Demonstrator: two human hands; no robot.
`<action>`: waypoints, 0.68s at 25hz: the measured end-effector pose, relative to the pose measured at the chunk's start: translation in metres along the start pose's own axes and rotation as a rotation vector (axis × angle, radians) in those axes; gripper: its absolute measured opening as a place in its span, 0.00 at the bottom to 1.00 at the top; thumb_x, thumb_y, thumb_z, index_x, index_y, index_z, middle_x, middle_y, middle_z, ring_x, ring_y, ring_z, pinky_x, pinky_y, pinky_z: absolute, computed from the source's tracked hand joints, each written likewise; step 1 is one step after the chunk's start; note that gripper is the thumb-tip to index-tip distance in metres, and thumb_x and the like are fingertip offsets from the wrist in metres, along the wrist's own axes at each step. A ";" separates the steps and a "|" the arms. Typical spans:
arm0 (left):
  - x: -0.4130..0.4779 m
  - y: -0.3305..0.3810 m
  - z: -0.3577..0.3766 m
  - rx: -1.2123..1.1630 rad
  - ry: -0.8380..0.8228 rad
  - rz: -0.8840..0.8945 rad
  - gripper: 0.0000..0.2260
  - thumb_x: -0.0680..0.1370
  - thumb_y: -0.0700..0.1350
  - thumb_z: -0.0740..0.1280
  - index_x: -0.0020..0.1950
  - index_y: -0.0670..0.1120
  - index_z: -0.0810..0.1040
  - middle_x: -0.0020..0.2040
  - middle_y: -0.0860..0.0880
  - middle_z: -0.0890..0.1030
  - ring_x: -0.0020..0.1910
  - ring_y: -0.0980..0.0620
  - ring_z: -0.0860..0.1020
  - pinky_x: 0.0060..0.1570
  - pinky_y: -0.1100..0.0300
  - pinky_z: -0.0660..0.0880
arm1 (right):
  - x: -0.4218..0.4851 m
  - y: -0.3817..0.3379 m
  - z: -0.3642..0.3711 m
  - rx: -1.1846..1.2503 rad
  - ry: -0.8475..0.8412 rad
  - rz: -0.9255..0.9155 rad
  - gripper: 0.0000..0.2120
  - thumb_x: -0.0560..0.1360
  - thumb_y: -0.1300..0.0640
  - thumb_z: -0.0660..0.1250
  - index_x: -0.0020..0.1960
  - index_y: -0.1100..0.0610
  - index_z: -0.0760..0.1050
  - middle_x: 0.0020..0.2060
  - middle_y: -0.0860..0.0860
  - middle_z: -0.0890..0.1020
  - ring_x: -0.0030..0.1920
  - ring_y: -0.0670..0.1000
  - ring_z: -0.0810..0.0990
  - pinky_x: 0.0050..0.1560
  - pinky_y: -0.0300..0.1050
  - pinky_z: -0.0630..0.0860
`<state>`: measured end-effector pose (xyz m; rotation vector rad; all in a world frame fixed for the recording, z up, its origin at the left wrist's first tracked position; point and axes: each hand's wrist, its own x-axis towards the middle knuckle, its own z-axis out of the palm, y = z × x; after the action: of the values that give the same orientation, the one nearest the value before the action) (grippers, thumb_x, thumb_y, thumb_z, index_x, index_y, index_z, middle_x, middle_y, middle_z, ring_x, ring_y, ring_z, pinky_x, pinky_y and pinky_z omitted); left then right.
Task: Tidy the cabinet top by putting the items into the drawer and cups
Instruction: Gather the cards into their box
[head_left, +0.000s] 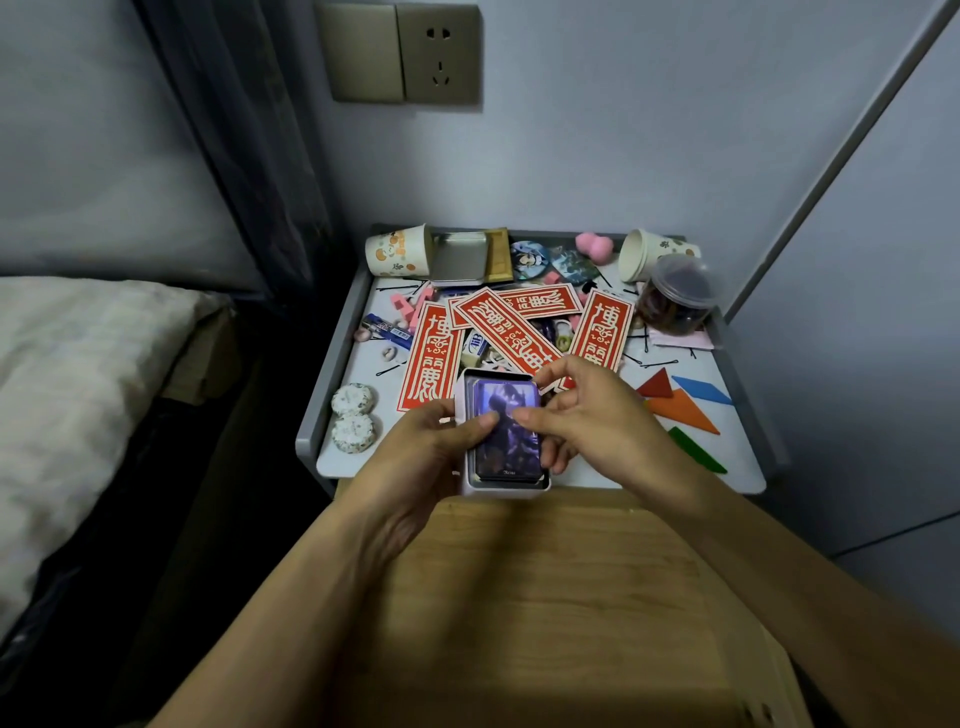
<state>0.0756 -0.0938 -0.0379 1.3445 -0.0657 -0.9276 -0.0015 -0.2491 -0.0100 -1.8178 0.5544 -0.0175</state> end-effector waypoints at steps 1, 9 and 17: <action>0.000 0.000 0.000 0.003 -0.006 0.001 0.14 0.75 0.40 0.70 0.59 0.38 0.77 0.50 0.38 0.84 0.45 0.44 0.84 0.47 0.48 0.80 | -0.001 0.000 0.000 -0.019 0.002 -0.013 0.13 0.75 0.62 0.70 0.56 0.57 0.70 0.35 0.61 0.83 0.26 0.51 0.80 0.25 0.43 0.76; -0.002 0.004 -0.001 -0.045 0.002 -0.024 0.12 0.77 0.38 0.68 0.59 0.35 0.77 0.53 0.36 0.83 0.47 0.41 0.83 0.50 0.45 0.80 | 0.001 0.000 -0.007 -0.495 -0.014 -0.244 0.30 0.69 0.47 0.75 0.69 0.46 0.69 0.57 0.45 0.71 0.50 0.44 0.76 0.42 0.35 0.74; -0.003 0.008 -0.007 -0.117 -0.019 -0.062 0.14 0.75 0.38 0.68 0.59 0.33 0.77 0.49 0.36 0.84 0.42 0.44 0.84 0.38 0.53 0.82 | 0.001 0.004 -0.010 -0.650 -0.267 -0.394 0.36 0.70 0.43 0.74 0.74 0.42 0.63 0.70 0.39 0.60 0.69 0.37 0.56 0.68 0.42 0.66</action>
<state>0.0814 -0.0872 -0.0312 1.2348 0.0154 -0.9816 -0.0051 -0.2593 -0.0105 -2.4895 -0.0108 0.1524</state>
